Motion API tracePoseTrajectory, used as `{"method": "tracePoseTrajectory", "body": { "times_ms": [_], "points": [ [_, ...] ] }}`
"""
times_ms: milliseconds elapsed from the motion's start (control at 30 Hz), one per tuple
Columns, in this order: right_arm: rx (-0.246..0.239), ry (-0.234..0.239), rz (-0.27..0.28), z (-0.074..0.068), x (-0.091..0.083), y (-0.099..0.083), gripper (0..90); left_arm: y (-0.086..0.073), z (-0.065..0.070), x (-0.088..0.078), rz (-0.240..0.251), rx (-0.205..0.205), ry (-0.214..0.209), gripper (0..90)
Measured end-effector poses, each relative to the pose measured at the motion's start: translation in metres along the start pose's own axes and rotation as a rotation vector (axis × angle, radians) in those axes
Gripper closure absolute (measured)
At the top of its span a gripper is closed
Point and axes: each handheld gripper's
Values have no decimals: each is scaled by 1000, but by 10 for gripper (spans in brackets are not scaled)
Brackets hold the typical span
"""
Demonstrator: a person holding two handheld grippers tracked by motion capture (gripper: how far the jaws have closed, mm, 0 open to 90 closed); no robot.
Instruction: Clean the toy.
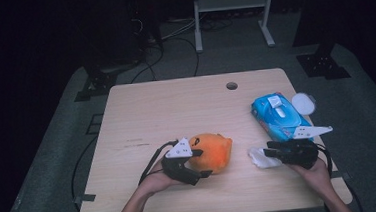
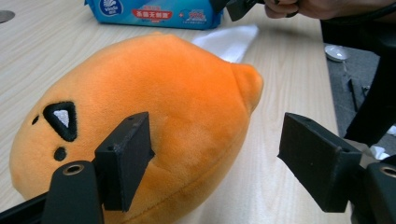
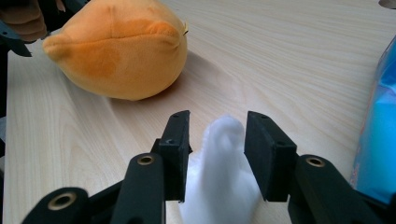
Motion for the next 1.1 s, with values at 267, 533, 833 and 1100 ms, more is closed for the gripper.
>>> {"method": "tracePoseTrajectory", "body": {
  "times_ms": [267, 533, 833, 1100],
  "points": [
    [2, -5, 23, -1, -4, -2, 537, 9, -1, -18, 62, 0, 8, 226],
    [-8, -19, 34, -6, -7, -1, 505, 2, -11, -39, 77, -29, 94, 197],
    [-10, -25, 36, -6, -5, 0, 486, -23, -22, -53, 56, -82, 162, 191],
    [-20, -24, 28, -7, -1, 2, 471, -39, -26, -62, 39, -111, 210, 185]
  ]
}}
Point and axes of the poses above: each handheld gripper's, and its own axes: x roughly forward along the jaws, y roughly out of its top, z roughly to its right, and after that the axes turned 11 degrees about x, right-handed
